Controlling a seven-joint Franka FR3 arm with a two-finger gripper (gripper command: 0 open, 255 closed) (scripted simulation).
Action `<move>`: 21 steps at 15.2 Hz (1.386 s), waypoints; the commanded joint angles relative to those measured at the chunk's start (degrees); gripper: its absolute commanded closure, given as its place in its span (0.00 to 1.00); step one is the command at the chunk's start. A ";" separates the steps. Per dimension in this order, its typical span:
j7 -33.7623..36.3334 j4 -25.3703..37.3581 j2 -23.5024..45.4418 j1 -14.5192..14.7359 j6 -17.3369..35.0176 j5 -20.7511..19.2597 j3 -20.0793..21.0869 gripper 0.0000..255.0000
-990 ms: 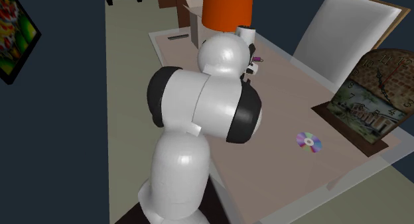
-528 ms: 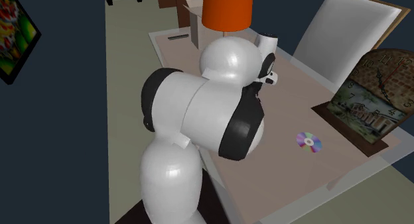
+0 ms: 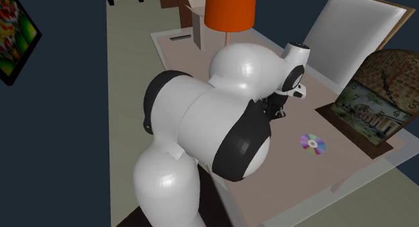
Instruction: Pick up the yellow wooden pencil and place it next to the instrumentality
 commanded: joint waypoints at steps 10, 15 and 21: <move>-1.03 -4.62 2.82 -0.71 7.31 -1.02 -0.82 1.00; -0.79 -5.49 3.90 -0.64 9.22 -1.39 -0.87 1.00; -0.79 -5.49 3.89 -0.64 9.21 -1.39 -0.87 1.00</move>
